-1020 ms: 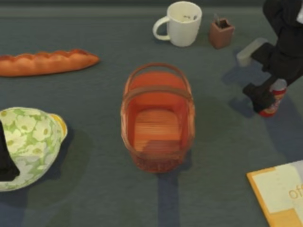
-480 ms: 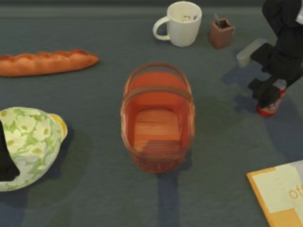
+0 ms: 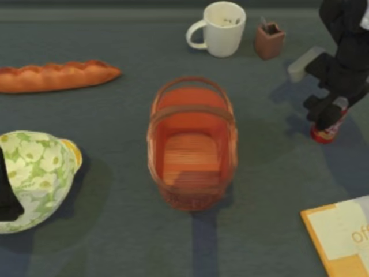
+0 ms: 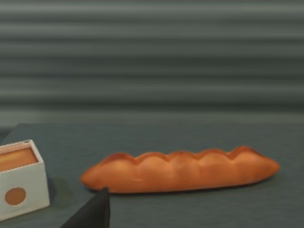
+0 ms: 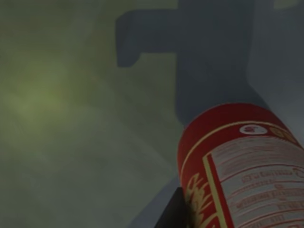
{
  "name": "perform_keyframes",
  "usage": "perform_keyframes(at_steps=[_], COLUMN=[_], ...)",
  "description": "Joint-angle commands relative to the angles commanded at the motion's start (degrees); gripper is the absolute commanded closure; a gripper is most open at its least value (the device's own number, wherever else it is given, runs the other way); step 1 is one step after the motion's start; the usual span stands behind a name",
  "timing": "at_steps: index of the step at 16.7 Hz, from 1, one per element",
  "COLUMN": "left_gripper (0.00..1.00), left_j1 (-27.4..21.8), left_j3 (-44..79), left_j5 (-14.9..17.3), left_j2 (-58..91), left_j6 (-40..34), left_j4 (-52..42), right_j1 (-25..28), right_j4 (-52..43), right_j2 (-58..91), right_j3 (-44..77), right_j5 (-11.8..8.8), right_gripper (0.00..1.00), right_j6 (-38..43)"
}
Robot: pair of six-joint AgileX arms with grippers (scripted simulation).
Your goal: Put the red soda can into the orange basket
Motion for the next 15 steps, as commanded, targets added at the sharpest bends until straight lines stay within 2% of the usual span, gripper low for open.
perform_keyframes(at_steps=[7, 9, 12, 15], left_gripper=[0.00, 0.00, 0.00, 0.00], left_j1=[0.00, 0.00, 0.00, 0.00], left_j3=[0.00, 0.00, 0.00, 0.00], left_j5=[0.00, 0.00, 0.00, 0.00], left_j2=[0.00, 0.00, 0.00, 0.00], left_j6=[0.00, 0.00, 0.00, 0.00], left_j4=[0.00, 0.00, 0.00, 0.00], right_j1=[-0.14, 0.15, 0.97, 2.03], right_j4=[-0.02, 1.69, 8.54, 20.03], right_j2=[-0.09, -0.12, -0.45, -1.19], right_j3=[0.02, -0.33, -1.89, -4.58], right_j5=[0.00, -1.19, -5.77, -12.97], right_gripper=[1.00, 1.00, 1.00, 1.00], right_j6=[0.07, 0.56, 2.76, 6.53])
